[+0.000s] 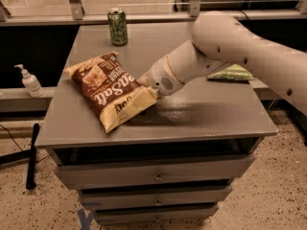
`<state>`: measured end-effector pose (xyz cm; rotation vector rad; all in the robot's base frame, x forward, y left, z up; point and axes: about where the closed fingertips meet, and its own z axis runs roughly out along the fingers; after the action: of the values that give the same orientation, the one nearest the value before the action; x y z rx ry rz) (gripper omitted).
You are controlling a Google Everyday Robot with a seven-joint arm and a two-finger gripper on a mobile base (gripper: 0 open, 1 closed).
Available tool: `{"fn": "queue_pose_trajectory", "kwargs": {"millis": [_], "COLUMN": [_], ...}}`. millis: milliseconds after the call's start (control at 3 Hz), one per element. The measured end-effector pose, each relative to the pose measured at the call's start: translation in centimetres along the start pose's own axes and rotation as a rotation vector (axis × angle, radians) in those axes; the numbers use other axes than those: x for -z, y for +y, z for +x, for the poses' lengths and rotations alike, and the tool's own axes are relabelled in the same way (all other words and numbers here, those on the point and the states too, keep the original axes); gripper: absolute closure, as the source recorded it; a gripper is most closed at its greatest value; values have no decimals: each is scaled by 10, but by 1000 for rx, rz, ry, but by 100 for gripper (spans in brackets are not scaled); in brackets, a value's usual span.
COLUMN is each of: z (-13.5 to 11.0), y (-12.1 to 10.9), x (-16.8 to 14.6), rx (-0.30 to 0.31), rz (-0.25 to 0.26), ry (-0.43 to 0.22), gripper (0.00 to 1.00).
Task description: Pick brown chip bag
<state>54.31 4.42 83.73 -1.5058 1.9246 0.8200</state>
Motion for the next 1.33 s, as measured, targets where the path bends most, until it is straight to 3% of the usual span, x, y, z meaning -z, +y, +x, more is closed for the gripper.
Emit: {"fn": "queue_pose_trajectory", "kwargs": {"millis": [667, 1000, 1333], "z": [-31, -74, -119], "y": [19, 37, 53], "x": [11, 31, 51], "rx": [52, 147, 256], "rz": [-11, -9, -12], "ry": [-58, -145, -235], "gripper": [87, 100, 100]}}
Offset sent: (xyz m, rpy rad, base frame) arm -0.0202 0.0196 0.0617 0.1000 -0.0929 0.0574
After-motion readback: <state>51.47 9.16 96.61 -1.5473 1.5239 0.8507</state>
